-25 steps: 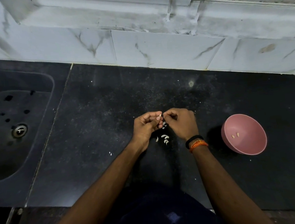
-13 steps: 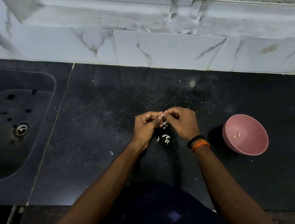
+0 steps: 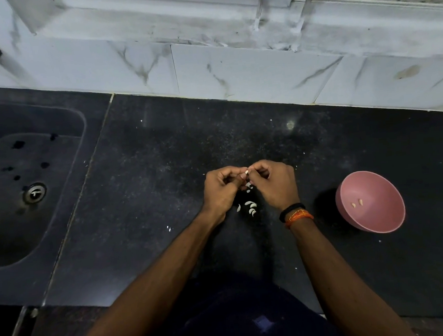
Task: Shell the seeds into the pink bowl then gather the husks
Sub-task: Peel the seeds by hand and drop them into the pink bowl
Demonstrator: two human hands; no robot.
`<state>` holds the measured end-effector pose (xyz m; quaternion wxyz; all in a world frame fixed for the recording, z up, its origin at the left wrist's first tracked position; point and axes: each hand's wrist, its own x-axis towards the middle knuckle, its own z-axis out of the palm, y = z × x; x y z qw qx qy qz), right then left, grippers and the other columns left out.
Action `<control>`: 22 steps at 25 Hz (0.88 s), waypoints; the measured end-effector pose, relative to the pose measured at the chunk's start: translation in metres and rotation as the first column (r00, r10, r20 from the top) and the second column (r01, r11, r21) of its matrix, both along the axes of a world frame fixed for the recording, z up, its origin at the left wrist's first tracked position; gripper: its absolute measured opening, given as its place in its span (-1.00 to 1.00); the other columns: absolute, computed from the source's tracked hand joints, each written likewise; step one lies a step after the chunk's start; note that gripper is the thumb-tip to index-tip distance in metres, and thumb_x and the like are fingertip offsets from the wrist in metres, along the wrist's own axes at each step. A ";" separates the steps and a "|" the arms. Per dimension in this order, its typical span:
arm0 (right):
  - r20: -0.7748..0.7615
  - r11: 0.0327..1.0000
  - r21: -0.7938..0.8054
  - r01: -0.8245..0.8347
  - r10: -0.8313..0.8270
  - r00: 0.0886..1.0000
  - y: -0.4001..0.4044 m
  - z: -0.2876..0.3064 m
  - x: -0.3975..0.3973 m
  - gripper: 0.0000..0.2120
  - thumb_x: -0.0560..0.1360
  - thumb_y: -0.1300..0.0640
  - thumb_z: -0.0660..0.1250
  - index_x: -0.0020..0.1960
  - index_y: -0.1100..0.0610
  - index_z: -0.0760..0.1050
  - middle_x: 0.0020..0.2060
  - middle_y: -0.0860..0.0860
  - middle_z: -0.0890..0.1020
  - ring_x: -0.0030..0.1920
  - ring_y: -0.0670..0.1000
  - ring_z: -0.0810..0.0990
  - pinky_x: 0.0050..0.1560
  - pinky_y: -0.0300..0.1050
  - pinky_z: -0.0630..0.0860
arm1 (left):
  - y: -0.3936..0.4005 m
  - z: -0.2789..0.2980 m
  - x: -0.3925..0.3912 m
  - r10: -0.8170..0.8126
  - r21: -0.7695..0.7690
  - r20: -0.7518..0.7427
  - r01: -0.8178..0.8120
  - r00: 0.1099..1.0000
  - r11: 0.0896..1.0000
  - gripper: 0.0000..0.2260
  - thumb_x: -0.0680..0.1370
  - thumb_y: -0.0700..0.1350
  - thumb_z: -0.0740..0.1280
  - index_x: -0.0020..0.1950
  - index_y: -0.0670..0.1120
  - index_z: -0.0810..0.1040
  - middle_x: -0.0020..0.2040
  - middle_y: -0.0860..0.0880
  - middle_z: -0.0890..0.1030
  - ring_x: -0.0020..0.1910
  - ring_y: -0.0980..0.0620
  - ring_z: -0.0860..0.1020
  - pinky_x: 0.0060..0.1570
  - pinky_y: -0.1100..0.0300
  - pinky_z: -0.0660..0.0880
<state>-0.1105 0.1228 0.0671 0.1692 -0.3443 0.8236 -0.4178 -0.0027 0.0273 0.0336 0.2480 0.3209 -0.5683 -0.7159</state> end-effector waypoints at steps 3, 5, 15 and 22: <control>0.040 0.998 -0.007 0.065 -0.064 0.997 -0.002 0.001 0.005 -0.94 0.50 0.16 0.44 -0.13 0.11 0.69 -0.28 -0.10 0.71 -0.23 -0.12 0.69 -0.12 -0.07 0.67 | 0.001 0.000 -0.001 0.009 -0.041 0.020 -0.008 1.000 0.999 -0.87 0.54 -0.37 0.39 0.04 -0.27 0.69 -0.06 -0.15 0.73 -0.01 -0.11 0.70 0.06 -0.04 0.64; 0.073 0.994 -0.010 0.107 -0.106 0.992 -0.005 0.003 0.008 -0.94 0.47 0.17 0.45 -0.16 0.11 0.69 -0.32 -0.10 0.70 -0.25 -0.12 0.68 -0.13 -0.09 0.66 | 0.002 -0.001 -0.002 0.023 -0.052 0.026 -0.021 0.999 0.998 -0.86 0.53 -0.38 0.39 0.03 -0.24 0.70 -0.06 -0.13 0.73 -0.01 -0.10 0.70 0.07 -0.05 0.64; 0.348 0.964 -0.042 0.262 -0.232 0.909 -0.009 0.002 0.015 -0.93 0.48 0.24 0.44 -0.17 0.14 0.69 -0.36 0.03 0.71 -0.31 -0.07 0.70 -0.22 -0.15 0.66 | 0.000 -0.006 -0.001 0.018 -0.061 0.038 -0.015 0.999 0.998 -0.87 0.54 -0.35 0.39 0.04 -0.23 0.70 -0.05 -0.11 0.73 0.00 -0.10 0.70 0.08 -0.08 0.64; 0.686 0.938 -0.058 0.342 -0.212 0.697 -0.003 -0.001 0.004 -0.89 0.51 0.34 0.39 -0.17 0.26 0.66 -0.37 0.09 0.63 -0.35 -0.05 0.58 -0.25 -0.17 0.59 | -0.001 0.000 -0.002 -0.077 0.129 -0.039 0.081 0.996 0.988 -0.82 0.53 -0.35 0.42 0.13 -0.32 0.65 0.00 -0.26 0.70 0.02 -0.27 0.67 0.09 -0.06 0.63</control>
